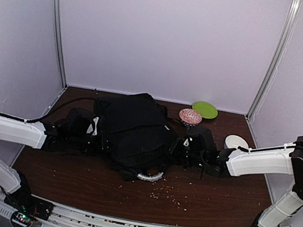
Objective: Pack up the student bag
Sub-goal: Adjust the student bag at the center of the board, then reset both arms
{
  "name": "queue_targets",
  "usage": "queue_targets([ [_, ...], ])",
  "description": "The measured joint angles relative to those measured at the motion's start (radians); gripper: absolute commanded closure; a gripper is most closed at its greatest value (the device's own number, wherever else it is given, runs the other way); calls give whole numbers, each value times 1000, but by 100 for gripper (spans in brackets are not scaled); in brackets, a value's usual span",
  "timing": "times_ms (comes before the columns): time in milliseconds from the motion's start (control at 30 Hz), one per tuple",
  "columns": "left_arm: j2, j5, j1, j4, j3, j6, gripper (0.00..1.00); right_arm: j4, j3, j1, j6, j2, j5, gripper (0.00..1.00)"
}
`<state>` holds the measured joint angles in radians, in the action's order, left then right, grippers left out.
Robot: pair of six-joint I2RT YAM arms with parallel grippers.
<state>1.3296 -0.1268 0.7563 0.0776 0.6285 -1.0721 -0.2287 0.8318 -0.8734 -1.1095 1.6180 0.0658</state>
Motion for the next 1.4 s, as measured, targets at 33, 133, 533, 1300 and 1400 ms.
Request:
queue_targets([
  [33,0,0,-2,3,0,2,100,1,6,1,0,0,5,100],
  [133,-4,1,-4,2,3,2,100,9,27,2,-2,0,15,100],
  [533,-126,33,-8,-99,43,6,100,85,64,-18,90,-72,19,67],
  [1300,-337,386,-73,-547,241,320,2,415,-85,-150,477,-760,-395,26],
  [1400,-396,508,-73,-631,315,391,2,466,-167,-145,457,-879,-566,16],
])
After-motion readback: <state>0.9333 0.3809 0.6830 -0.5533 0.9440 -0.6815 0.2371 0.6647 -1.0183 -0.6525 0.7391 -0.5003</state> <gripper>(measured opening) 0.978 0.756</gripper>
